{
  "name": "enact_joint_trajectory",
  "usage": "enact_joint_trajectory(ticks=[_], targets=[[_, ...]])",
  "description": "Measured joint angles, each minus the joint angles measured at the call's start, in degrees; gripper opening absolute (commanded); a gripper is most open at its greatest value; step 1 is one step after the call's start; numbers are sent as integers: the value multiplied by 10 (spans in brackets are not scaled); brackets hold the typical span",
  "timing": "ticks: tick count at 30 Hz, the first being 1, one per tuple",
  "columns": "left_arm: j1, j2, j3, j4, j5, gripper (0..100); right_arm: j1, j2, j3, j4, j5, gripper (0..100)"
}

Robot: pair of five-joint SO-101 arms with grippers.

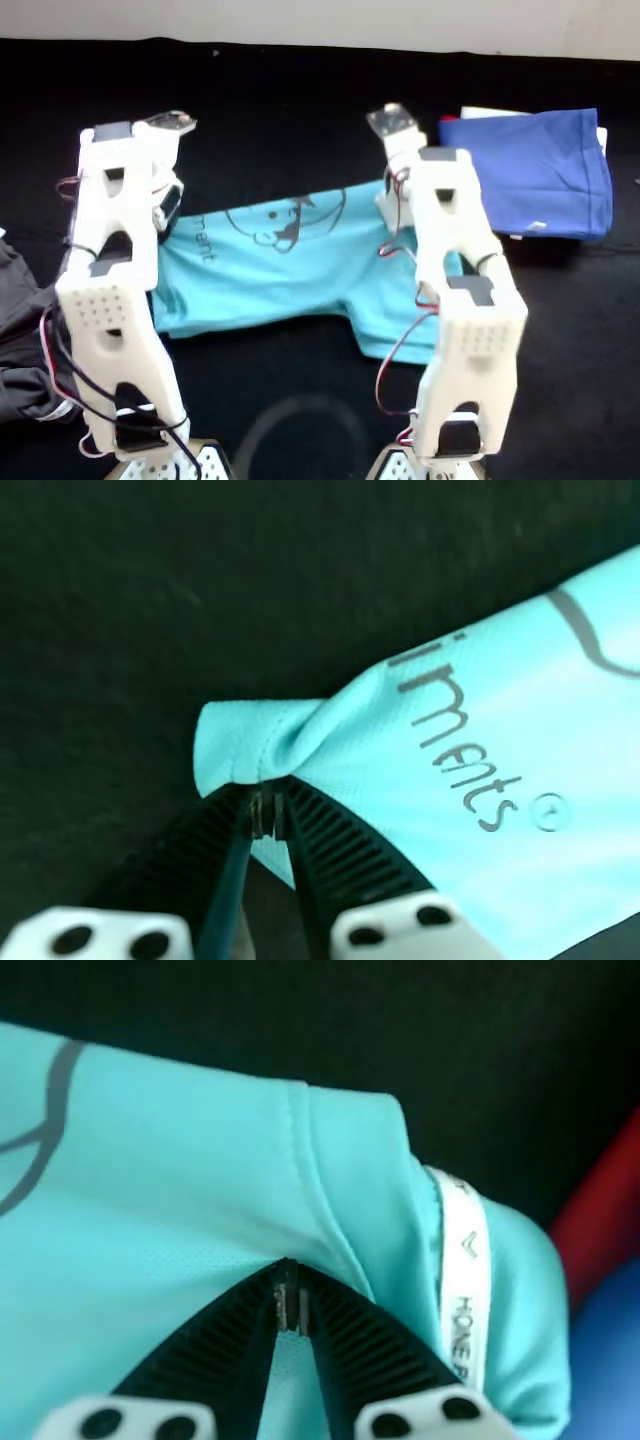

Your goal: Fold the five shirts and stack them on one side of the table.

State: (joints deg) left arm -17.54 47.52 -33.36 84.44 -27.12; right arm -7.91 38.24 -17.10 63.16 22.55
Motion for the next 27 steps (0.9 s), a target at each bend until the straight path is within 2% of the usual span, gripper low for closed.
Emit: enact_joint_trajectory(ticks=[9, 13, 19, 22, 27], targets=[[30, 201, -390, 130, 32, 8, 6, 207, -391, 165, -33, 5], [37, 222, -469, 162, 40, 8, 11, 241, -543, 254, -33, 5], [39, 157, -429, 166, 58, 8, 11, 252, -723, 355, -33, 5], [47, 72, -346, 167, 63, 8, 11, 252, -756, 370, -33, 5], [55, -119, -131, 168, 71, 9, 15, 244, -761, 374, -35, 5]])
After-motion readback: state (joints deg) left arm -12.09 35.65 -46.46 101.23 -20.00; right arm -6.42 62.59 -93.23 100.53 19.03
